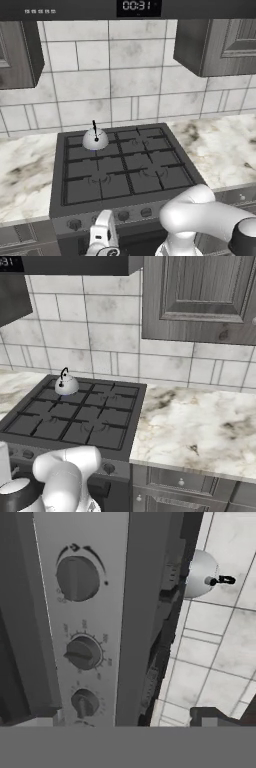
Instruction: Lower the heat of the kettle.
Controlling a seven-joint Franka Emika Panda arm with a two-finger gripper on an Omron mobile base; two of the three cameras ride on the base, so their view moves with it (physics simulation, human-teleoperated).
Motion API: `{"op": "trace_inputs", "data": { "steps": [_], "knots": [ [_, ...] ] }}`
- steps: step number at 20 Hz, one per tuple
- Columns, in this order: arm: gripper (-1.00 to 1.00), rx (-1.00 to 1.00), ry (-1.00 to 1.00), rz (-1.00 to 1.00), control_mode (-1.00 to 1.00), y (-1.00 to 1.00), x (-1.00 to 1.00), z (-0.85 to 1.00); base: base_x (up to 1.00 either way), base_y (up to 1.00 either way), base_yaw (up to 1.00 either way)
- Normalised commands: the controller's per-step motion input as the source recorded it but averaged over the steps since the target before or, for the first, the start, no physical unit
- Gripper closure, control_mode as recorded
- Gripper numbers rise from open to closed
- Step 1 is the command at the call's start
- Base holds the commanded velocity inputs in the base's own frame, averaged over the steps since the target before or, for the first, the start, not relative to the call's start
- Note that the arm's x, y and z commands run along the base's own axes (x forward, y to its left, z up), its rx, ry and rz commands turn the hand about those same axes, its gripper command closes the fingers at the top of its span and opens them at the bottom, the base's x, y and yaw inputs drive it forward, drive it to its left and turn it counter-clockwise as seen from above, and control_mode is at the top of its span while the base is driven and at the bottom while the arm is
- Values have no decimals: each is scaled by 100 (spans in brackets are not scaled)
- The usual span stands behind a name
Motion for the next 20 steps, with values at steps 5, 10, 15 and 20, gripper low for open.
{"op": "trace_inputs", "data": {
  "steps": [5, 10, 15, 20],
  "knots": [
    [-100, -8, 0, 0, -100, 21, 33, -9, 0, 0, 0],
    [-100, -10, 0, 1, -100, 15, 22, -26, 0, 0, 0],
    [-100, -11, 0, 3, -100, 15, 4, -44, 0, 0, 0],
    [-100, -7, -5, 1, -100, 9, 1, -26, 0, 0, 0]
  ]
}}
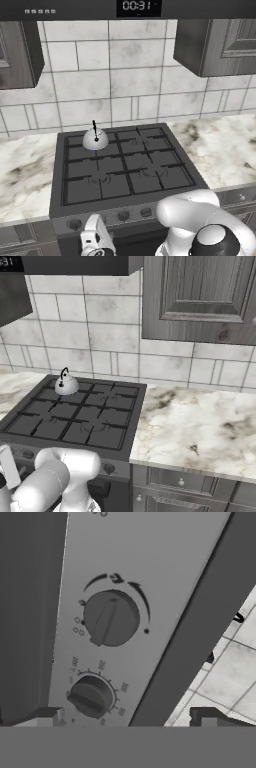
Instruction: Lower the heat of the kettle.
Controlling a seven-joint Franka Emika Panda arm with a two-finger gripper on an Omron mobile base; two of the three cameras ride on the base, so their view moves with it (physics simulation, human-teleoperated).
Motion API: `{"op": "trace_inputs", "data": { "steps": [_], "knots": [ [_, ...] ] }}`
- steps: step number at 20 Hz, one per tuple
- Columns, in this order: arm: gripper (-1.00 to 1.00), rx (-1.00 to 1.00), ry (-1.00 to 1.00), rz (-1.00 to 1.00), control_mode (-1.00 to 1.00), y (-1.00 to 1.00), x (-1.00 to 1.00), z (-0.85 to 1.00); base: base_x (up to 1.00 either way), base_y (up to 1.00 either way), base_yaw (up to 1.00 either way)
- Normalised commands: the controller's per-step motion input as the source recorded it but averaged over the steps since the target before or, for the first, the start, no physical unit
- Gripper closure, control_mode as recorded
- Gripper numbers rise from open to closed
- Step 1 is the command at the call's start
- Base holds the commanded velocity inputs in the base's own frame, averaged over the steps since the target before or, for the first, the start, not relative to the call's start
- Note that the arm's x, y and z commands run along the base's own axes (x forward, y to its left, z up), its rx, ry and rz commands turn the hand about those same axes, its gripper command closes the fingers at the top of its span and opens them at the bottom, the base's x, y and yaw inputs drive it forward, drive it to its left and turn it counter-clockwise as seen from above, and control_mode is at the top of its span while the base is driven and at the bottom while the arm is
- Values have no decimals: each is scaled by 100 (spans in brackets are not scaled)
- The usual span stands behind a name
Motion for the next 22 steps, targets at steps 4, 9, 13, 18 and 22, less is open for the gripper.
{"op": "trace_inputs", "data": {
  "steps": [4, 9, 13, 18, 22],
  "knots": [
    [-100, -3, -12, 0, -100, 8, 2, -4, 0, 0, 0],
    [-100, 0, -12, 0, -100, 1, 3, 0, 0, 0, 0],
    [-100, 0, -10, 4, -100, 0, 4, 0, 0, 0, 0],
    [-100, 0, -5, 10, -100, 0, 8, 0, 0, 0, 0],
    [-100, 0, 0, 10, -100, 0, 15, 0, 0, 0, 0]
  ]
}}
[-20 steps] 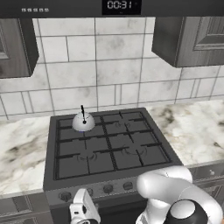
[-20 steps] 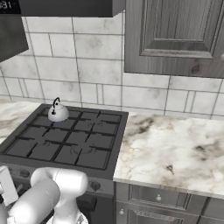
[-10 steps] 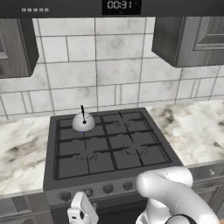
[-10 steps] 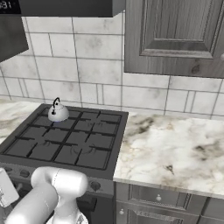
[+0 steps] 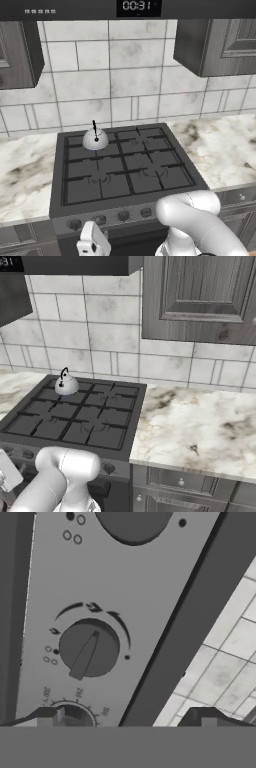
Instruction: Lower the heat of the kettle.
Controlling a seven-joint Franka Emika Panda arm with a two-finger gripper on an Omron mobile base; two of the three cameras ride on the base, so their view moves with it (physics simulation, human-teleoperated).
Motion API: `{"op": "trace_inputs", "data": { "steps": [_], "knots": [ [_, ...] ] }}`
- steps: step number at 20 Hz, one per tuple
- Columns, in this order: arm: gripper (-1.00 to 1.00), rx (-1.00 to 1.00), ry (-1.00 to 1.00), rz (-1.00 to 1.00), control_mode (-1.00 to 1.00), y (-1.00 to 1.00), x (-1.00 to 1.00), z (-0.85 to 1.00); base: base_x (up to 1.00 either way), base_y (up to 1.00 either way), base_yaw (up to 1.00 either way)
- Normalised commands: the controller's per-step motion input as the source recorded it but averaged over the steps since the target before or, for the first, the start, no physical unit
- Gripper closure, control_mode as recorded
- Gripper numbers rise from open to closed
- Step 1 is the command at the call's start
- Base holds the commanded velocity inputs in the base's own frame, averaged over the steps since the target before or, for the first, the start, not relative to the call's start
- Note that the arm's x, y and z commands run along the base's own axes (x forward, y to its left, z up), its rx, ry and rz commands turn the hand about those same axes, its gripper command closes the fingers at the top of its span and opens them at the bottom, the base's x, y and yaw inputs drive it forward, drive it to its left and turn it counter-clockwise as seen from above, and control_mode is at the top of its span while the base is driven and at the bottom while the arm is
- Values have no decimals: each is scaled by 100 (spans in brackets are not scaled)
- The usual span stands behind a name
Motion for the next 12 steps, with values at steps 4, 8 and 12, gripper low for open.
{"op": "trace_inputs", "data": {
  "steps": [4, 8, 12],
  "knots": [
    [-100, 0, 0, 14, -100, -1, 15, 0, 0, 0, 0],
    [-100, 4, 0, 13, -100, -1, 14, 0, 0, 0, 0],
    [-100, 2, 2, 13, -100, 0, 13, 0, 0, 0, 0]
  ]
}}
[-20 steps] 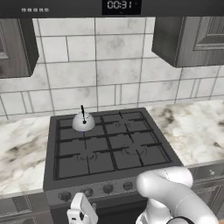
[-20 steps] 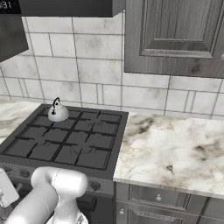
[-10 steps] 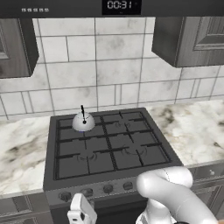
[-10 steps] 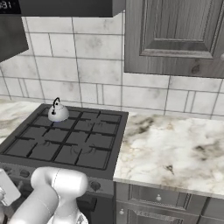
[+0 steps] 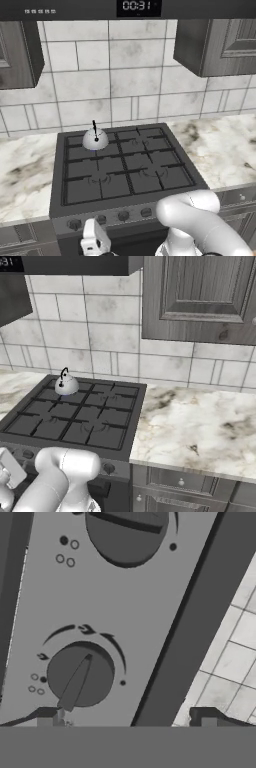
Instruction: Lower the heat of the kettle.
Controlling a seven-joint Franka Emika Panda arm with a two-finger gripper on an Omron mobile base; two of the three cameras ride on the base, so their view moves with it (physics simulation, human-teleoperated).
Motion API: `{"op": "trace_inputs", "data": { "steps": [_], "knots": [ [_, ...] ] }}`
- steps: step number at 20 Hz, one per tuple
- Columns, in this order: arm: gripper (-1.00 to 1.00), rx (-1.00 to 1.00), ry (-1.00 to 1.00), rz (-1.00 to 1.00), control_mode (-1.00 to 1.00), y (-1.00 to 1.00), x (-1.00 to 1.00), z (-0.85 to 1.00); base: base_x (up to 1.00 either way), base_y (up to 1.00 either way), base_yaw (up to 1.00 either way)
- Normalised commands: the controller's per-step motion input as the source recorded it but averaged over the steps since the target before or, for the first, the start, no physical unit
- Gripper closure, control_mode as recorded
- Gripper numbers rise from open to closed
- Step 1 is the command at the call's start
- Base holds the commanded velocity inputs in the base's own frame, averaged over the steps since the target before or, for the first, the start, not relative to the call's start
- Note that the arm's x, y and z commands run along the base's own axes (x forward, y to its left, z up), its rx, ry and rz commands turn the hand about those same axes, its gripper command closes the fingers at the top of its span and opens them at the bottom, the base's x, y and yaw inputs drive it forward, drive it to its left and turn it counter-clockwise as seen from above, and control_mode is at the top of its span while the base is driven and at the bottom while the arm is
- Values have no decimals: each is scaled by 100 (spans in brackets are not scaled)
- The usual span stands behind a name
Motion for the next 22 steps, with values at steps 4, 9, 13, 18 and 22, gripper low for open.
{"op": "trace_inputs", "data": {
  "steps": [4, 9, 13, 18, 22],
  "knots": [
    [-100, 4, 3, 13, -100, 0, 14, -2, 0, 0, 0],
    [-100, 6, 4, 10, -100, 0, 17, -2, 0, 0, 0],
    [-100, 4, 6, 7, -100, 0, 12, -7, 0, 0, 0],
    [-100, 2, 8, 4, -100, 0, 16, -9, 0, 0, 0],
    [-100, 1, 7, 3, -100, 0, 16, -13, 0, 0, 0]
  ]
}}
